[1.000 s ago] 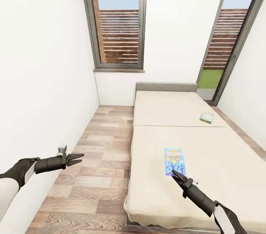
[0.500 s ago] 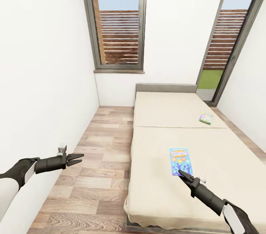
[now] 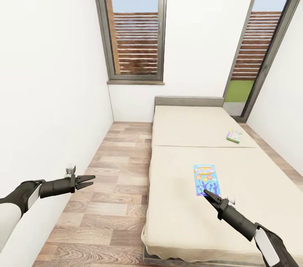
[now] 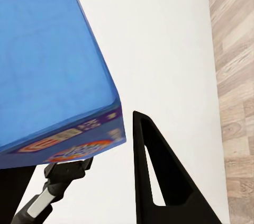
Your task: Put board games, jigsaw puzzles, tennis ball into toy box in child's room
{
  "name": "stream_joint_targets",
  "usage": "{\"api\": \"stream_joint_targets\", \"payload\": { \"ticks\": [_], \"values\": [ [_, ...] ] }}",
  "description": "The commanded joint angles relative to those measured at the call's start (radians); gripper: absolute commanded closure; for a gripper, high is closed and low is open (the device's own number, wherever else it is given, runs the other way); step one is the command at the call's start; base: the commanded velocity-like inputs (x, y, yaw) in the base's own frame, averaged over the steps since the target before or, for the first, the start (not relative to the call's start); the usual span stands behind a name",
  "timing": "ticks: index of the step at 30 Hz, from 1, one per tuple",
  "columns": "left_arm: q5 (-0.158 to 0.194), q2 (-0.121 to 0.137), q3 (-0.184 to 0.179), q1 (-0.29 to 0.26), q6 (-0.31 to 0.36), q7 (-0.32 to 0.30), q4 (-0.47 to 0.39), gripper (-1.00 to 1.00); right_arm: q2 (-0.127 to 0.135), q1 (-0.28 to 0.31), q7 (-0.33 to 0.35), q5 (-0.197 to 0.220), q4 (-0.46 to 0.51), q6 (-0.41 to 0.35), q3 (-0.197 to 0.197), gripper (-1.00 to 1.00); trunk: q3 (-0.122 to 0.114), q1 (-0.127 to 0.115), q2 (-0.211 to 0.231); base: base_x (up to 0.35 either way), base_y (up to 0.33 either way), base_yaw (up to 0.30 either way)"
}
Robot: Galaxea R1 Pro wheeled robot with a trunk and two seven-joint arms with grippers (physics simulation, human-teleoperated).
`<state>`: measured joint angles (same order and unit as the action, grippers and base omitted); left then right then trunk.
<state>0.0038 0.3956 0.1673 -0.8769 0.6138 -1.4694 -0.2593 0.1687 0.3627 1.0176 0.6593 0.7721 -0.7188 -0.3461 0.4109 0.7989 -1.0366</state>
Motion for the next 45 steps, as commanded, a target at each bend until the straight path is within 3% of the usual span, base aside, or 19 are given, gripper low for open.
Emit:
{"api": "stream_joint_targets", "payload": {
  "ticks": [1,15,45],
  "values": [
    [0.000,0.000,0.000,-0.001,0.011,-0.004,0.000,-1.00,0.000,0.001,0.002,0.002,0.001,-0.005,-0.001,1.00,-0.002,-0.004,0.007,0.000,0.000,0.000],
    [-0.002,0.011,0.004,-0.001,0.010,-0.005,0.000,-1.00,0.000,0.001,0.003,0.002,0.003,-0.004,-0.001,1.00,-0.047,-0.058,0.105,0.000,0.000,-0.034],
    [-0.002,0.011,0.003,-0.001,0.008,-0.006,-0.001,-1.00,0.002,0.001,0.003,0.009,0.000,-0.011,-0.004,1.00,-0.147,-0.173,0.315,0.000,0.000,-0.264]
  ]
}}
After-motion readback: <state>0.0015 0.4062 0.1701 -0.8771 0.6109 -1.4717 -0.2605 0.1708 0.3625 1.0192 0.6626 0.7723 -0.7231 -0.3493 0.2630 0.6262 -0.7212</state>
